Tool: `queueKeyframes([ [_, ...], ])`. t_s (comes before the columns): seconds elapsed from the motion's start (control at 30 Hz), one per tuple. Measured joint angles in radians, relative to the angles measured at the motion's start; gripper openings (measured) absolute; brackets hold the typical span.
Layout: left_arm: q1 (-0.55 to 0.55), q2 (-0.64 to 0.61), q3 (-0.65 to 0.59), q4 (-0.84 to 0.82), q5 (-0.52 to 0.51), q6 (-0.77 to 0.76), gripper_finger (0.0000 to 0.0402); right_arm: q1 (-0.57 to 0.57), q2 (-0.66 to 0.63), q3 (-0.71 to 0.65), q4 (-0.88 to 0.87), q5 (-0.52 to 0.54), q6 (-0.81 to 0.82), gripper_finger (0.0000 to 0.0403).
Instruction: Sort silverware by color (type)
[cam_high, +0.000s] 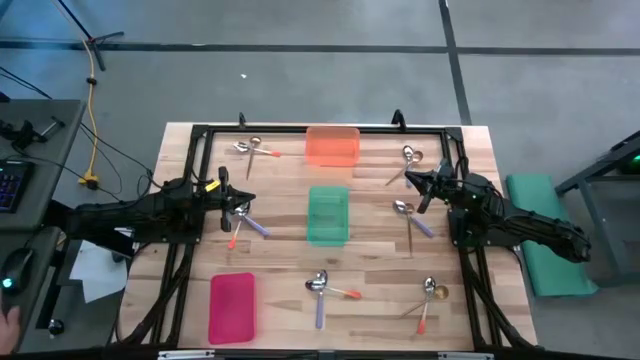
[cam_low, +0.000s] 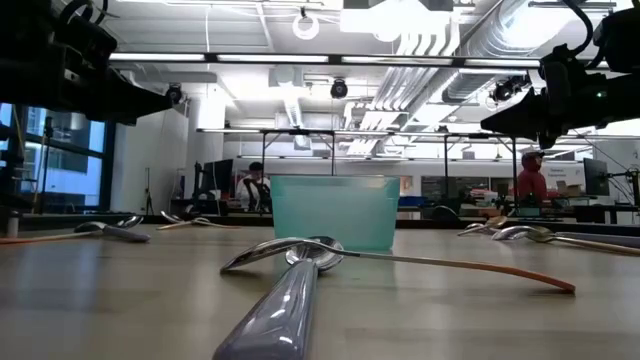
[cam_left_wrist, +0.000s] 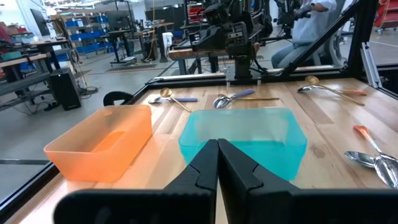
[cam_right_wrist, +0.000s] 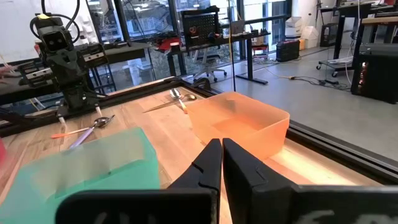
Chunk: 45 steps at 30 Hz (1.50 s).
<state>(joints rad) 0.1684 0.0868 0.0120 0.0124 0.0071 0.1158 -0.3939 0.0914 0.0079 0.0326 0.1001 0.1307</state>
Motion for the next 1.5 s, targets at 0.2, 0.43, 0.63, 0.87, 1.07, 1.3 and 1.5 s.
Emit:
queueKeyframes([
  [0.2,0.0,0.0,0.0,0.0,0.0,0.0,0.0,0.0,0.0,0.0,0.0,0.0,0.0,0.0],
  [0.43,0.0,0.0,0.0,0.0,0.0,0.0,0.0,0.0,0.0,0.0,0.0,0.0,0.0,0.0],
  [0.63,0.0,0.0,0.0,0.0,0.0,0.0,0.0,0.0,0.0,0.0,0.0,0.0,0.0,0.0],
  [0.87,0.0,0.0,0.0,0.0,0.0,0.0,0.0,0.0,0.0,0.0,0.0,0.0,0.0,0.0],
  [1.07,0.002,0.02,0.0,-0.004,0.0,0.0,0.0,0.0,0.0,0.0,0.0,0.0,0.0,0.0],
  [1.3,0.002,0.019,0.0,0.001,0.0,0.0,0.0,0.0,0.0,0.0,0.0,0.0,0.0,0.0],
  [1.5,0.002,0.019,0.0,0.0,0.0,0.0,0.0,0.0,0.0,0.0,0.0,0.0,0.0,0.0],
])
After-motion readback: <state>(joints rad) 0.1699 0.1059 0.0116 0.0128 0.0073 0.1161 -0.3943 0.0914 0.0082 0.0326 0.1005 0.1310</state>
